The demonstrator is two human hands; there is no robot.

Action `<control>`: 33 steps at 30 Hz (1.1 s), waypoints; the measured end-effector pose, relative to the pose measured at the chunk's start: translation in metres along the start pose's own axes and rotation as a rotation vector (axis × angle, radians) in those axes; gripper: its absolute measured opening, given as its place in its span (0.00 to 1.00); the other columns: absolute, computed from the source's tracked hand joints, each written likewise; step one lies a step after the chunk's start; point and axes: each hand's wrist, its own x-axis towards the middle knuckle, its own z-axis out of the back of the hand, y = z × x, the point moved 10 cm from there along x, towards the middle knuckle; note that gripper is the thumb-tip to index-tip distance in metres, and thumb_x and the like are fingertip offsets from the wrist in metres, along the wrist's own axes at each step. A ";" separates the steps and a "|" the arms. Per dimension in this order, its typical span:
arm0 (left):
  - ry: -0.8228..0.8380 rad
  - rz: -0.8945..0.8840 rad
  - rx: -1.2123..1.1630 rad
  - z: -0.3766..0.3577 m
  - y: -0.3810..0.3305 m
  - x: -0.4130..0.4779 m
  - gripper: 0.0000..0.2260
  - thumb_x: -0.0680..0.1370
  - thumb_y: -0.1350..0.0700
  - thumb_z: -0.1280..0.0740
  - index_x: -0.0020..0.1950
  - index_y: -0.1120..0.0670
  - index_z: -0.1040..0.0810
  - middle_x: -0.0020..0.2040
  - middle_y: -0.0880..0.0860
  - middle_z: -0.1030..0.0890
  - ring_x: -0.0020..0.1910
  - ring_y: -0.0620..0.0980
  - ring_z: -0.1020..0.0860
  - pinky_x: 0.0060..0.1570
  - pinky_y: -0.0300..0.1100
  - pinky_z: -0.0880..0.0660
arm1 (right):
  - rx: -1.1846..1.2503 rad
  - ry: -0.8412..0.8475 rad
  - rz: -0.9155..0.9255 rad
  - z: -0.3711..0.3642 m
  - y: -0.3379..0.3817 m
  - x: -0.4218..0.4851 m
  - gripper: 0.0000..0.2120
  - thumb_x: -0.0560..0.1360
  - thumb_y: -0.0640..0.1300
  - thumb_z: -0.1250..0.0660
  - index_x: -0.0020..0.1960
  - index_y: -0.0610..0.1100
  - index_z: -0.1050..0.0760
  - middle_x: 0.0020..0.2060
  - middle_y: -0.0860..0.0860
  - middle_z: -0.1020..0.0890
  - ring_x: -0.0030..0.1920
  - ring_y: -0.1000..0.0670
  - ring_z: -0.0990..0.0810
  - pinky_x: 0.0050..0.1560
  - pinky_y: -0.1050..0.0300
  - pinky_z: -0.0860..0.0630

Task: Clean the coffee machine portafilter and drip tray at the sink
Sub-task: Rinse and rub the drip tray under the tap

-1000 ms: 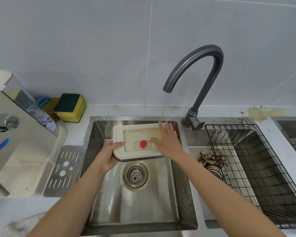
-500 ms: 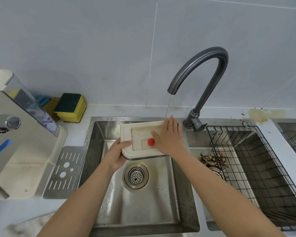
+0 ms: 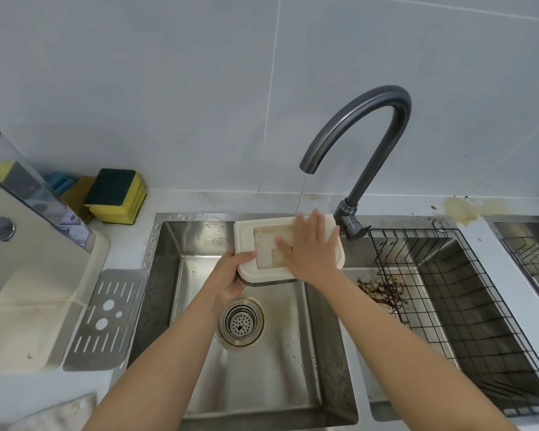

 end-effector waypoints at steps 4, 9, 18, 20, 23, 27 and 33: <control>0.004 0.000 -0.015 -0.007 -0.001 0.005 0.22 0.76 0.67 0.39 0.69 0.60 0.35 0.53 0.59 0.23 0.49 0.57 0.23 0.43 0.53 0.22 | -0.035 0.037 0.177 -0.005 0.020 -0.003 0.28 0.77 0.63 0.61 0.74 0.59 0.64 0.75 0.44 0.64 0.74 0.41 0.67 0.68 0.35 0.68; 0.011 0.007 -0.028 -0.008 -0.002 0.010 0.23 0.75 0.67 0.39 0.70 0.62 0.36 0.59 0.61 0.25 0.55 0.60 0.25 0.42 0.49 0.20 | -0.109 -0.092 -0.015 0.017 -0.019 0.002 0.29 0.77 0.62 0.60 0.75 0.53 0.60 0.75 0.41 0.57 0.75 0.39 0.60 0.70 0.34 0.61; 0.070 0.012 -0.018 -0.016 0.000 0.017 0.16 0.75 0.66 0.39 0.62 0.57 0.30 0.46 0.55 0.20 0.40 0.50 0.18 0.41 0.47 0.20 | -0.068 0.003 0.184 0.007 0.028 -0.005 0.28 0.77 0.62 0.60 0.75 0.56 0.63 0.75 0.43 0.64 0.73 0.38 0.68 0.68 0.35 0.69; 0.078 0.011 -0.017 -0.019 0.000 0.021 0.18 0.75 0.66 0.39 0.64 0.57 0.32 0.49 0.56 0.21 0.45 0.53 0.21 0.50 0.54 0.24 | -0.081 0.010 0.201 0.012 0.029 -0.003 0.28 0.77 0.62 0.61 0.74 0.58 0.62 0.75 0.45 0.64 0.73 0.39 0.69 0.67 0.35 0.70; 0.097 0.011 -0.003 -0.027 -0.002 0.025 0.18 0.75 0.66 0.39 0.65 0.57 0.32 0.50 0.57 0.22 0.45 0.54 0.22 0.52 0.57 0.25 | -0.070 -0.006 0.221 0.020 0.029 0.003 0.28 0.77 0.63 0.61 0.74 0.58 0.60 0.76 0.48 0.62 0.73 0.39 0.69 0.67 0.35 0.71; 0.119 0.023 -0.016 -0.038 -0.002 0.028 0.15 0.75 0.66 0.39 0.60 0.55 0.29 0.46 0.55 0.21 0.39 0.50 0.19 0.37 0.44 0.20 | -0.065 -0.031 0.260 0.025 0.028 0.006 0.28 0.77 0.62 0.60 0.75 0.57 0.58 0.76 0.49 0.61 0.74 0.41 0.68 0.68 0.37 0.72; 0.135 0.045 0.054 -0.040 -0.001 0.032 0.20 0.72 0.65 0.36 0.63 0.55 0.32 0.48 0.55 0.22 0.45 0.53 0.23 0.40 0.46 0.24 | -0.028 -0.005 0.370 0.024 0.018 0.004 0.26 0.78 0.61 0.59 0.75 0.57 0.55 0.76 0.51 0.60 0.75 0.49 0.65 0.68 0.41 0.73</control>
